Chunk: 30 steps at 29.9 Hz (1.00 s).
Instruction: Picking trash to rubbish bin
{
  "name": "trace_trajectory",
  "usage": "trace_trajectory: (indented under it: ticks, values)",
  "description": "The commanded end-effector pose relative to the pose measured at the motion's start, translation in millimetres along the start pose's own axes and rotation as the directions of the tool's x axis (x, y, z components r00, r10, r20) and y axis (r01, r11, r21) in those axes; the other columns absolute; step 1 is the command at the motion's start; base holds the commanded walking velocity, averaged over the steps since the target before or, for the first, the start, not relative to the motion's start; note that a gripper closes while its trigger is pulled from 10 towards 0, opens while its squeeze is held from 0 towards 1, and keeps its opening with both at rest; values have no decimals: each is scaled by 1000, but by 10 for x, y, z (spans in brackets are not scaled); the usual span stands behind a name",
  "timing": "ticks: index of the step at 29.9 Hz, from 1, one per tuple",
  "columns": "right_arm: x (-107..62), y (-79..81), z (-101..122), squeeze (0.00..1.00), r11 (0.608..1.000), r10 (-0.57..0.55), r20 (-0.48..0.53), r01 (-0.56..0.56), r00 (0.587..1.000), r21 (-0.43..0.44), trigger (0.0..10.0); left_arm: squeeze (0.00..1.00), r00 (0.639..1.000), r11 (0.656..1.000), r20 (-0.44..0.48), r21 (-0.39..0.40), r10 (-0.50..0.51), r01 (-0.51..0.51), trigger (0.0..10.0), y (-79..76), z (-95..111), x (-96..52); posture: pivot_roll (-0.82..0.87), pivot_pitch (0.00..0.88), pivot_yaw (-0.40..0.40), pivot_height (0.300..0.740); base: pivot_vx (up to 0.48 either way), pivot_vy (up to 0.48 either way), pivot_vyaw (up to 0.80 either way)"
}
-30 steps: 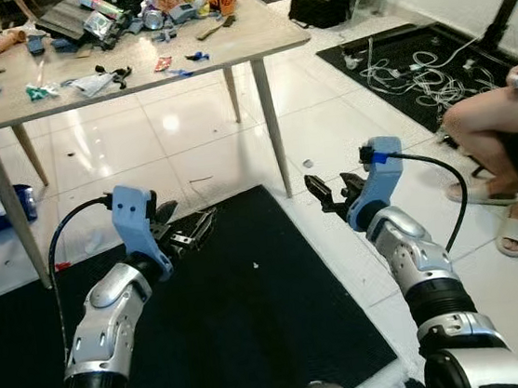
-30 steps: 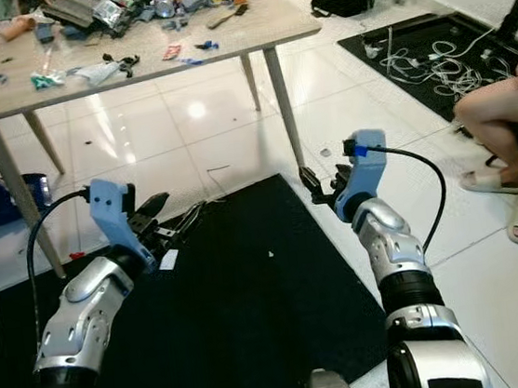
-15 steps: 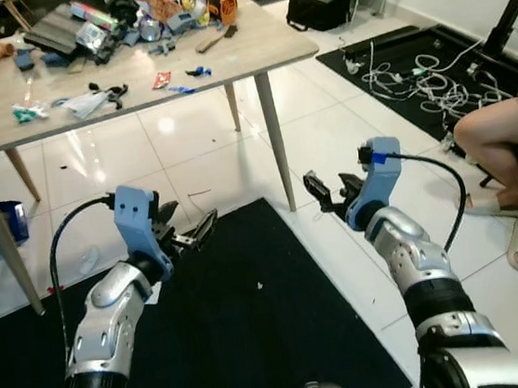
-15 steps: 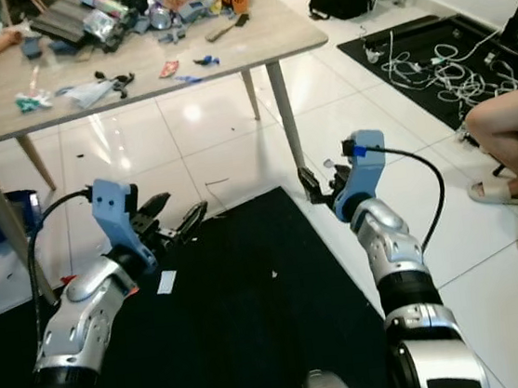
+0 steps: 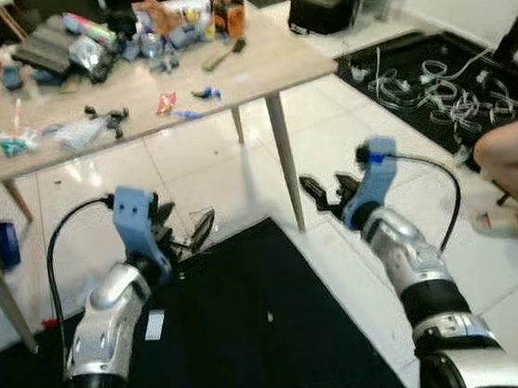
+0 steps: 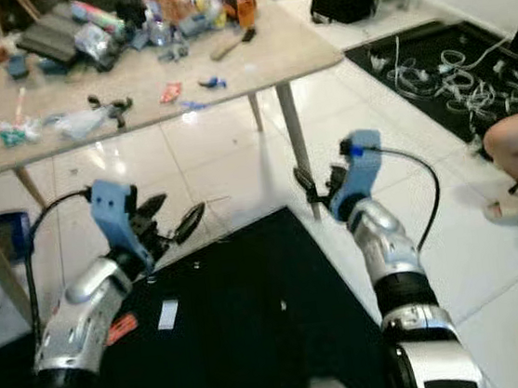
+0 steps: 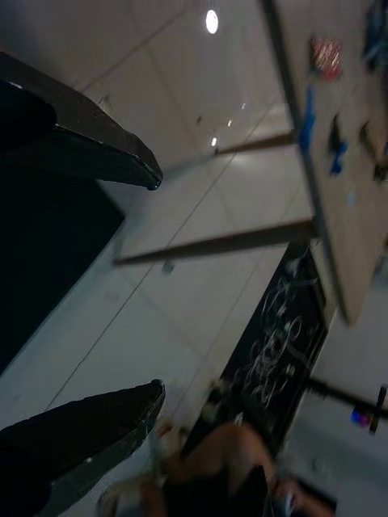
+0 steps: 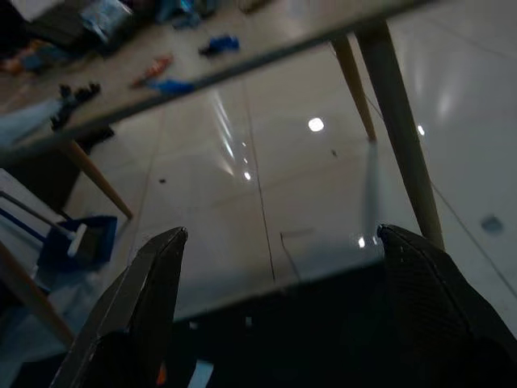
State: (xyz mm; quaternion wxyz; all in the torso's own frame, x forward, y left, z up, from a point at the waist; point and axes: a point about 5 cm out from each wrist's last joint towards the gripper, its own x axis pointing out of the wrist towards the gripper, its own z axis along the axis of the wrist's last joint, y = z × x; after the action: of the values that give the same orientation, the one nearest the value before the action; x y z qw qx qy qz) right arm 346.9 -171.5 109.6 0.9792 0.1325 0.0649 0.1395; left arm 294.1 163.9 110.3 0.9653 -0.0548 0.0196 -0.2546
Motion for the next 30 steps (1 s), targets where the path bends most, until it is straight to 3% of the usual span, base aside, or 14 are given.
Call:
trace_trajectory:
  ticks: [1, 8, 30]
  values:
    - [-6, 26, 8, 0, 999, 21, 6, -21, 1000, -26, 10000, 0, 1000, 1000, -1, 5, 17, -17, 10000, 21, -10, -8, -121, 0, 30, 740, 480, 0, 800]
    - [-3, 23, 8, 0, 999, 26, 2, -26, 1000, -22, 10000, 0, 999, 999, 12, 5, 53, -53, 10000, 45, 5, 2, -120, 0, 23, 740, 480, 0, 785]
    - [4, -14, 6, 0, 1000, -2, -6, 2, 1000, 8, 10000, 0, 1000, 997, -6, 72, 27, -27, 10000, 1, 1, 31, -124, 0, 24, 740, 480, 0, 0]
